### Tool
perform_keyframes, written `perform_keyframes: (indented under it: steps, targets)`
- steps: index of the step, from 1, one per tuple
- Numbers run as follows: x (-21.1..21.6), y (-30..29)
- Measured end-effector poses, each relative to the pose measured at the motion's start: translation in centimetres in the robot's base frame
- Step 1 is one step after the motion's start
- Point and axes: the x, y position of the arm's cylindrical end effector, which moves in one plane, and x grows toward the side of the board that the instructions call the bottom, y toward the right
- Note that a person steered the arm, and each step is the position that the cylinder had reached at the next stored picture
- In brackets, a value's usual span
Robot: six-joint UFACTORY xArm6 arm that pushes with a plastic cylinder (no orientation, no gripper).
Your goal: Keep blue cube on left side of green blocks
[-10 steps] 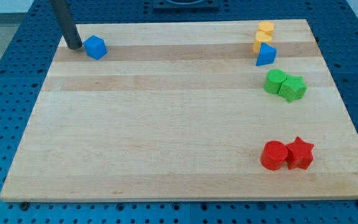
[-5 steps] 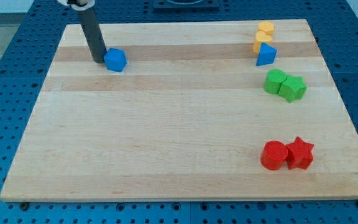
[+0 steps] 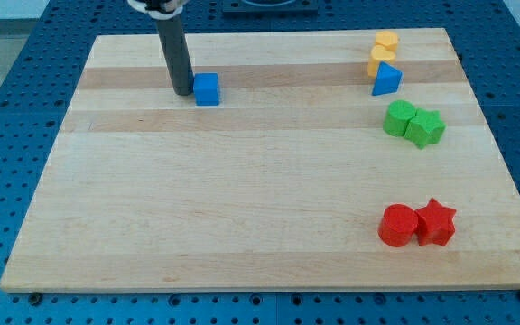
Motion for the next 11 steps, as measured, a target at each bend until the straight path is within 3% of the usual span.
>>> perform_keyframes:
  steps: [3, 8, 10, 11]
  targets:
    - [2.0, 2.5]
    - [4.0, 18.6]
    - [3.0, 16.8]
    - [4.7, 15.0]
